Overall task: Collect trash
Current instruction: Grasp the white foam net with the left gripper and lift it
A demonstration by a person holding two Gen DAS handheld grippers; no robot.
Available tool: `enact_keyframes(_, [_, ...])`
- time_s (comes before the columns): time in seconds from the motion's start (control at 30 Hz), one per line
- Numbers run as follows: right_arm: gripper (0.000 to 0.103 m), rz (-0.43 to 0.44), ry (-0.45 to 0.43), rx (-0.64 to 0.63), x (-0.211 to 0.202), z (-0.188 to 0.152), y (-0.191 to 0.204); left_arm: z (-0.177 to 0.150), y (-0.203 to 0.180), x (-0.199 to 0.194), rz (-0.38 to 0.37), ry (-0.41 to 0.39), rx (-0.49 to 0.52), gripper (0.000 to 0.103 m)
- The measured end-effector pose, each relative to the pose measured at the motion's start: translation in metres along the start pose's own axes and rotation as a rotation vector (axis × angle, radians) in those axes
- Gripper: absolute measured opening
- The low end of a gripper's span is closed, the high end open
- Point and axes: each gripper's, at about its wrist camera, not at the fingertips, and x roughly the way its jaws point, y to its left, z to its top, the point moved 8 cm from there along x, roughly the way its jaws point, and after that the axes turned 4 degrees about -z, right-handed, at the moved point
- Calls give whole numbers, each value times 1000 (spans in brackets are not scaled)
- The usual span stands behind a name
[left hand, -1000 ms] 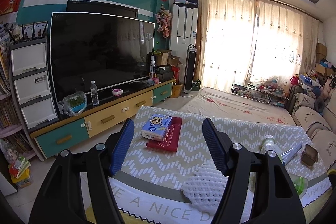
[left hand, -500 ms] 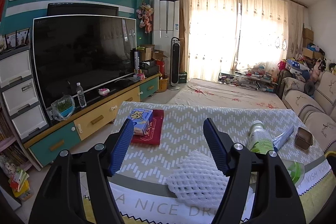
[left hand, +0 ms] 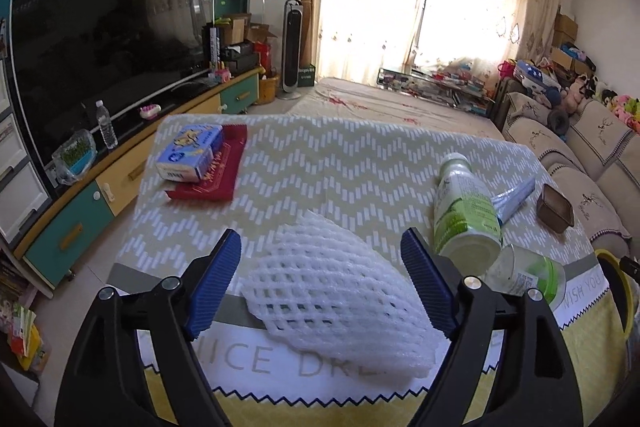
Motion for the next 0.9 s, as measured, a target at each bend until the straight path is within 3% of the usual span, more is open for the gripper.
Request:
enact_keyframes(0.23, [46, 13, 13, 13, 2, -5, -1, -29, -15, 35, -13, 165, 12, 85])
enact_keyframes(0.37, [46, 18, 14, 18, 2, -4, -2, -36, -20, 42, 4, 180, 47, 83])
enact_keyframes(0.47, [46, 23, 13, 22, 1, -4, -1, -38, -25, 43, -16, 184, 70, 64])
enact_keyframes(0.53, [46, 25, 14, 25, 2, -5, -1, -37, -29, 43, -23, 181, 87, 58])
enact_keyframes(0.67, [46, 33, 12, 30, 1, -5, 0, -36, -36, 41, -60, 173, 113, 31])
enact_keyframes(0.9, [46, 43, -4, 35, -8, -2, 0, -27, -38, 28, -82, 114, 110, 19])
